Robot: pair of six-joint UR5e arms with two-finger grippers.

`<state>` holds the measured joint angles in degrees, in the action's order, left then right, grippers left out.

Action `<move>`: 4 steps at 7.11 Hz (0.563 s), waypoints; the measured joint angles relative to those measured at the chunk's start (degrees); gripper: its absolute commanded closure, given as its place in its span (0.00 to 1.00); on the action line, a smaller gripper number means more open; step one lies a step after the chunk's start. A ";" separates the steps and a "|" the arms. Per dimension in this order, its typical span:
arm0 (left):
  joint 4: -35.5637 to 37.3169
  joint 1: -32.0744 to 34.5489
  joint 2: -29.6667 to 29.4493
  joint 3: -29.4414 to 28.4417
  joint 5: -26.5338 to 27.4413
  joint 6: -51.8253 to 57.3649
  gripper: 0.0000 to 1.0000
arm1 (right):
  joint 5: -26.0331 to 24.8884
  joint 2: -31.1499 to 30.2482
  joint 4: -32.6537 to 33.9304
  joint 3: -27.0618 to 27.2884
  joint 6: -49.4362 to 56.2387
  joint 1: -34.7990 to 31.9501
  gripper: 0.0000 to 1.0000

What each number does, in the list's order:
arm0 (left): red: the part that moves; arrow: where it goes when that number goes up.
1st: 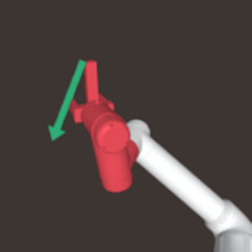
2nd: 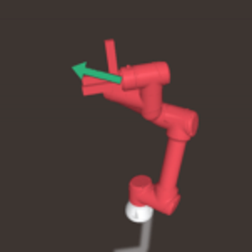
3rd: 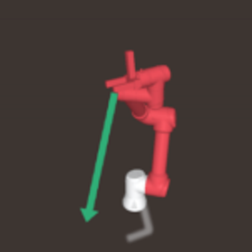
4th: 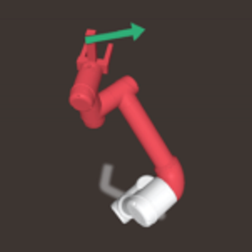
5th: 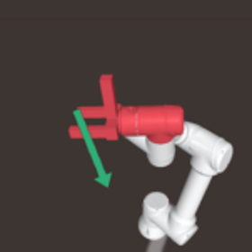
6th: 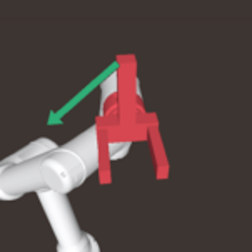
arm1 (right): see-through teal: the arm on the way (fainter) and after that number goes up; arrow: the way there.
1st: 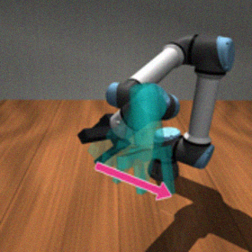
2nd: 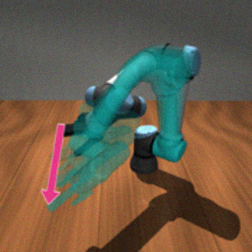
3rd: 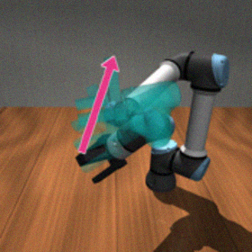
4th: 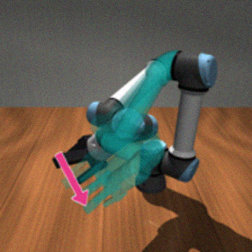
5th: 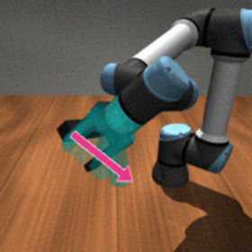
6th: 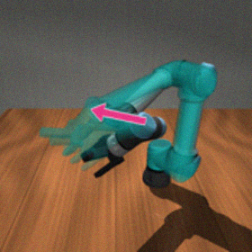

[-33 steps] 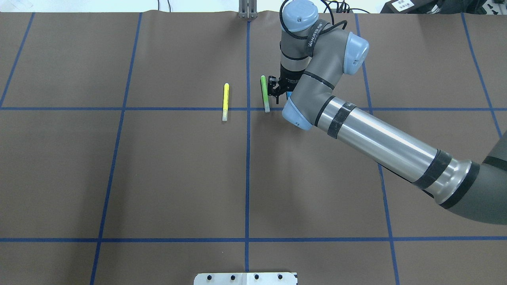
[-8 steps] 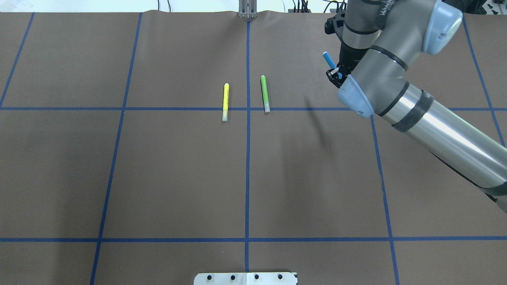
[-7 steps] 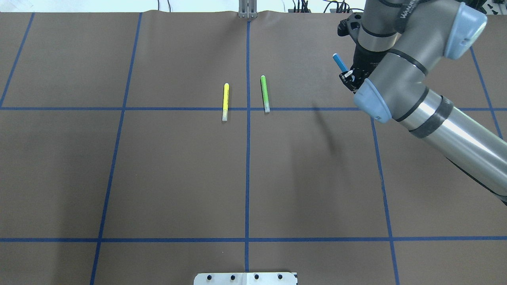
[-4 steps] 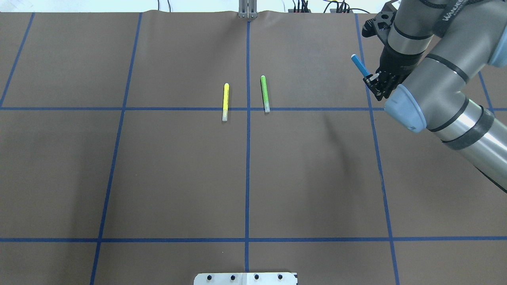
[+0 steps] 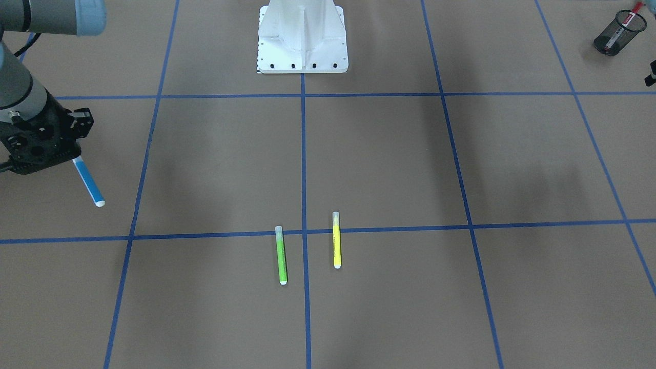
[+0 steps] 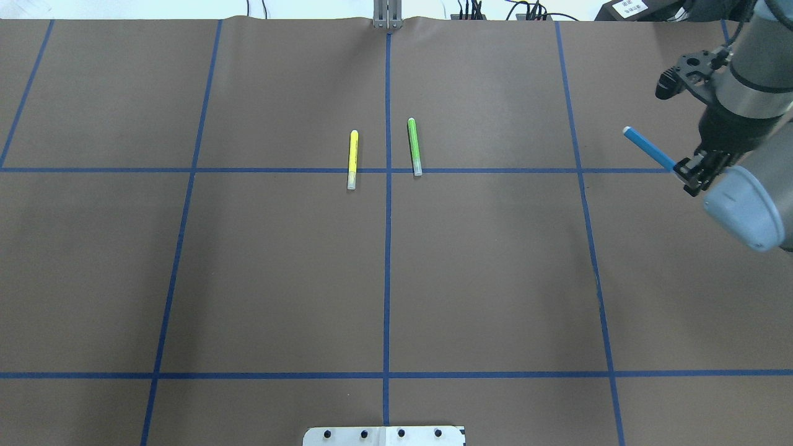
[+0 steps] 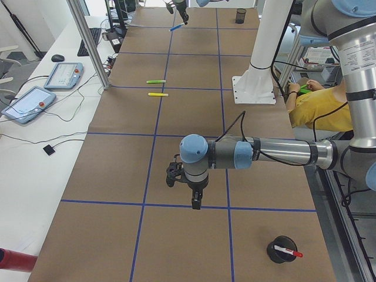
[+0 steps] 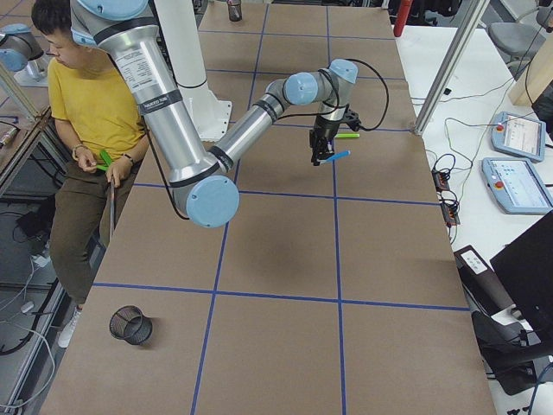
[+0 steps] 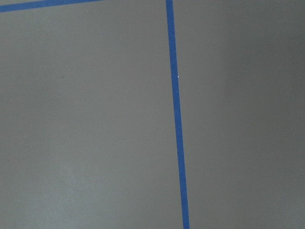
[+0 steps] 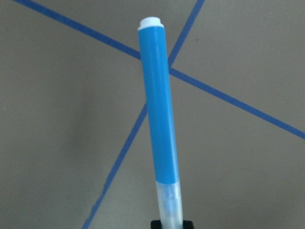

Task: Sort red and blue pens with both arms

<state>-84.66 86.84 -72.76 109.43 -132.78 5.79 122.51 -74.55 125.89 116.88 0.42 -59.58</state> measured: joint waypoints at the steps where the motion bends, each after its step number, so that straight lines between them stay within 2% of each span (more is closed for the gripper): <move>1: 0.04 0.04 0.10 0.00 0.09 0.13 0.00 | -0.21 -5.40 0.77 3.16 3.71 -0.98 1.00; 2: -0.07 0.06 0.25 0.00 0.13 0.19 0.00 | -0.82 -10.60 2.61 6.15 9.33 -2.34 1.00; 4: -0.35 0.08 0.55 0.05 0.21 0.26 0.00 | -5.65 -19.22 8.71 10.66 23.17 -5.14 1.00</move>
<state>-85.01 86.92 -72.21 109.48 -132.57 6.05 116.86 -93.77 134.61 127.54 23.60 -64.72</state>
